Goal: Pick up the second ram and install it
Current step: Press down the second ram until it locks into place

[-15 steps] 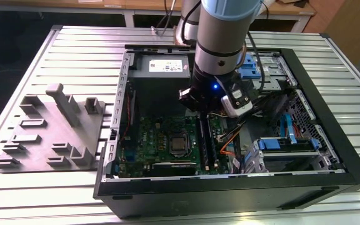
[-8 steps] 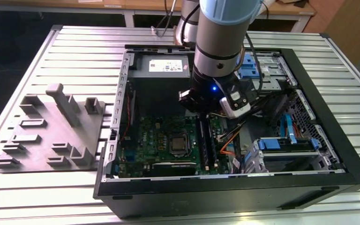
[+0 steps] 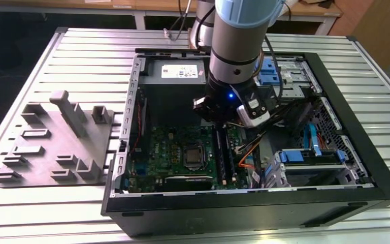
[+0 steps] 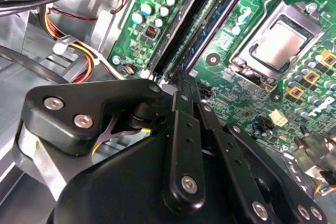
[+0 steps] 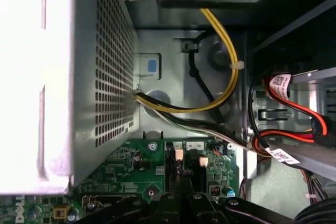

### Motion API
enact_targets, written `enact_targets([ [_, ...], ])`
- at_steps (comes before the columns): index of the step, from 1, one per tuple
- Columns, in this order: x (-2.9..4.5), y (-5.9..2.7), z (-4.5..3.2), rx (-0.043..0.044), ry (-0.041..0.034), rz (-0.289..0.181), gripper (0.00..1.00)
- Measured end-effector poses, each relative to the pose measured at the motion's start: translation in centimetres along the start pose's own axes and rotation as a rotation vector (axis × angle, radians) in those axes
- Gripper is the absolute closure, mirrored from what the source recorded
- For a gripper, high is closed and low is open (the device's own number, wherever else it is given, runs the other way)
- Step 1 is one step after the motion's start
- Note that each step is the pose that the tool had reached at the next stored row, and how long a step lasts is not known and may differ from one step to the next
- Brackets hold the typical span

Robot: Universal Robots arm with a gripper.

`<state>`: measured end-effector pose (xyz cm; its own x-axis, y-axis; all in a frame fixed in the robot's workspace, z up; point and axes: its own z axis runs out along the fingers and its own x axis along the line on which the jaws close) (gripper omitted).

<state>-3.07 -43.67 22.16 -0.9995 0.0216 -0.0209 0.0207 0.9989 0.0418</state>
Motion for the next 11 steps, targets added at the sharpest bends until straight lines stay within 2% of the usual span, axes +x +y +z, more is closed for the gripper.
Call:
enact_targets([
  [11,0.02,-0.01,0.39,-0.0017,0.0001,0.0,0.9],
])
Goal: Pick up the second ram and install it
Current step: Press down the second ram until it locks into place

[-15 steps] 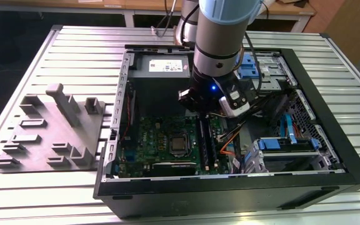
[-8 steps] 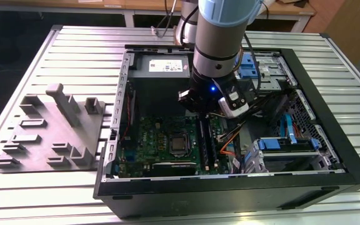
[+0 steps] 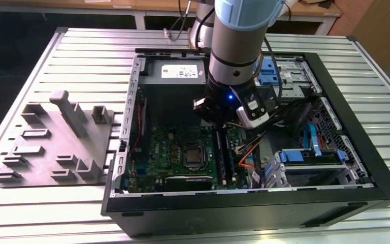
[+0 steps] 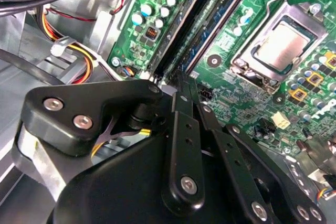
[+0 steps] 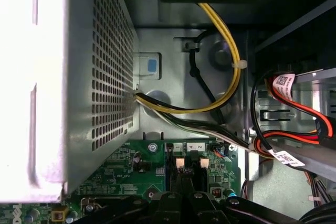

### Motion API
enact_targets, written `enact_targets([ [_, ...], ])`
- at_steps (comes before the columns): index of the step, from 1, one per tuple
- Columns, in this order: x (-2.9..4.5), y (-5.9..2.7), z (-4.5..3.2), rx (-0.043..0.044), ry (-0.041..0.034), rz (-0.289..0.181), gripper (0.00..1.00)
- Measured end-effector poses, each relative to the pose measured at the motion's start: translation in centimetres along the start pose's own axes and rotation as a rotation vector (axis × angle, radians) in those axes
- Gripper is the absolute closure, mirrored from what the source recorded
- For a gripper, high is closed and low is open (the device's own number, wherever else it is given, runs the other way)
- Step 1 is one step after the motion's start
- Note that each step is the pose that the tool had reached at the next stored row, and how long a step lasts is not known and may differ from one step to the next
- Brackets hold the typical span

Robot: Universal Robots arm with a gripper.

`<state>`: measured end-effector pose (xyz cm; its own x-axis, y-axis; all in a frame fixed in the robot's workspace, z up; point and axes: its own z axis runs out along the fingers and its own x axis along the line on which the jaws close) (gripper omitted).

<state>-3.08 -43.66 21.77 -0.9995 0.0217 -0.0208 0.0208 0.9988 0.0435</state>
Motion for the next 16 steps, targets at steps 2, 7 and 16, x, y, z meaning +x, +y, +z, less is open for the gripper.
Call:
enact_targets([
  [2,0.0,0.0,0.05,0.0,0.0,0.0,0.9],
  [7,0.0,-0.01,0.18,0.0001,0.0,0.0,0.9],
  [16,-0.02,0.03,-1.06,0.0004,0.0,0.0,0.9],
])
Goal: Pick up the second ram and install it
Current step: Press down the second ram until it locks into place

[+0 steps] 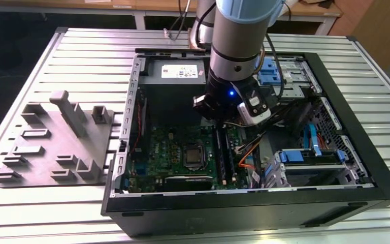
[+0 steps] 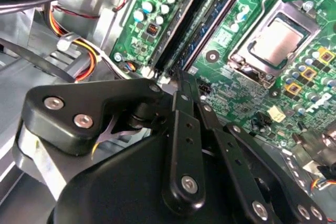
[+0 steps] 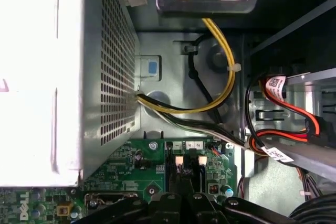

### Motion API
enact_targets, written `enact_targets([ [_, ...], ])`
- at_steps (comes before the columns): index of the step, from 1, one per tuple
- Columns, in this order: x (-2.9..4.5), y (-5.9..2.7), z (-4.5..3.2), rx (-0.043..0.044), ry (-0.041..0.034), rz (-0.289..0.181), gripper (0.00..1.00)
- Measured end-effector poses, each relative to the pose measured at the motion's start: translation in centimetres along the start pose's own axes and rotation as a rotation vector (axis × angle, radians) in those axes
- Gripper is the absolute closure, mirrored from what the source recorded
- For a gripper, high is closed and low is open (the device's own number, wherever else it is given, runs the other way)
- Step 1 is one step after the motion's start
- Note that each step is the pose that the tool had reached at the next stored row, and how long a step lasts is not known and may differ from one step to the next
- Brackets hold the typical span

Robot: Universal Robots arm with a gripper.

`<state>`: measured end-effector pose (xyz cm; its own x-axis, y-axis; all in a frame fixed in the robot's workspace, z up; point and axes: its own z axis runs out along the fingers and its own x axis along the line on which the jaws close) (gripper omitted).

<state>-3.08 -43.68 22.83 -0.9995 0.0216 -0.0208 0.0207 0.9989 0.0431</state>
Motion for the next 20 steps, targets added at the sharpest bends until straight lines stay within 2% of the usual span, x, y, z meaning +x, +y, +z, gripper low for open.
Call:
enact_targets([
  [3,-0.01,-0.53,-0.02,-0.0001,0.0,0.0,0.9],
  [20,-0.14,-6.55,-0.26,-0.0003,-0.0001,0.0,0.9],
])
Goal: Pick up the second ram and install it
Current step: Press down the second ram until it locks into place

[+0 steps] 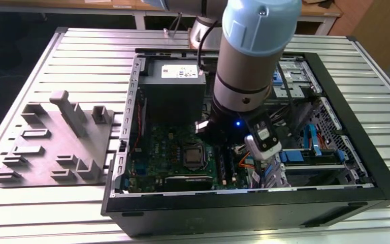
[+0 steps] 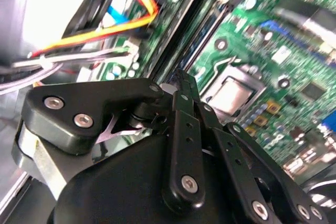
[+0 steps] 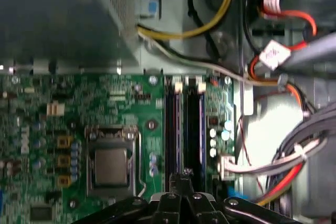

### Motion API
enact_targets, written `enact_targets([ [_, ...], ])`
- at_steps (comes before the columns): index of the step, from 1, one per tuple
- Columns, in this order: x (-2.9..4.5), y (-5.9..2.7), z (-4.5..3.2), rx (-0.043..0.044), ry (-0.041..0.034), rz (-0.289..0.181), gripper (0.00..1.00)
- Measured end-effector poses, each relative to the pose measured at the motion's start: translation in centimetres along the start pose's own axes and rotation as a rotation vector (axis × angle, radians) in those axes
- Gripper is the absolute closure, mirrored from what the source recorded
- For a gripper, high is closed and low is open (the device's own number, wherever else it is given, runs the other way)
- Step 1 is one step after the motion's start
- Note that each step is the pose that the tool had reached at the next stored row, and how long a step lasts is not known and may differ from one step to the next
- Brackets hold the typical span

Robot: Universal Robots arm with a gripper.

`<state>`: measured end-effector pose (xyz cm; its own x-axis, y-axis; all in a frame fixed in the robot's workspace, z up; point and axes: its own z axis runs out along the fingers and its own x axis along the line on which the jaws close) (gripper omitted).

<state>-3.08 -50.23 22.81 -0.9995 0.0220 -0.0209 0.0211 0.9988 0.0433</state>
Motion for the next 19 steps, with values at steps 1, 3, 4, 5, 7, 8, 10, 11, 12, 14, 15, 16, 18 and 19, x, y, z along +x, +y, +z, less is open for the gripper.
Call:
enact_targets([
  [1,-0.01,-0.3,-0.02,0.0002,0.0001,0.0,0.9],
  [3,0.0,-0.65,-0.03,0.0002,0.0,0.0,0.9],
  [4,0.0,-0.66,-0.03,0.0002,0.0001,0.0,0.9],
  [5,0.0,-0.66,-0.03,0.0001,0.0,0.0,0.9],
  [7,0.0,-0.66,-0.03,0.0001,0.0,0.0,0.9],
  [8,0.0,-0.66,-0.02,0.0001,0.0001,0.0,0.9],
  [10,0.01,-0.7,0.15,0.0,0.0,0.0,0.9],
  [11,0.01,-0.76,0.22,0.0004,0.0002,0.0,0.9],
  [12,0.0,-0.83,0.27,0.0003,0.0001,0.0,0.9],
  [14,0.0,-0.92,0.29,0.0001,0.0001,0.0,0.9],
  [15,0.0,-0.92,0.29,0.0001,0.0001,0.0,0.9],
  [16,0.0,-0.92,0.31,0.0002,0.0002,0.0,0.9],
  [18,0.0,-0.94,0.49,0.0001,0.0001,0.0,0.9],
  [19,0.0,-0.94,0.59,0.0001,0.0001,0.0,0.9],
])
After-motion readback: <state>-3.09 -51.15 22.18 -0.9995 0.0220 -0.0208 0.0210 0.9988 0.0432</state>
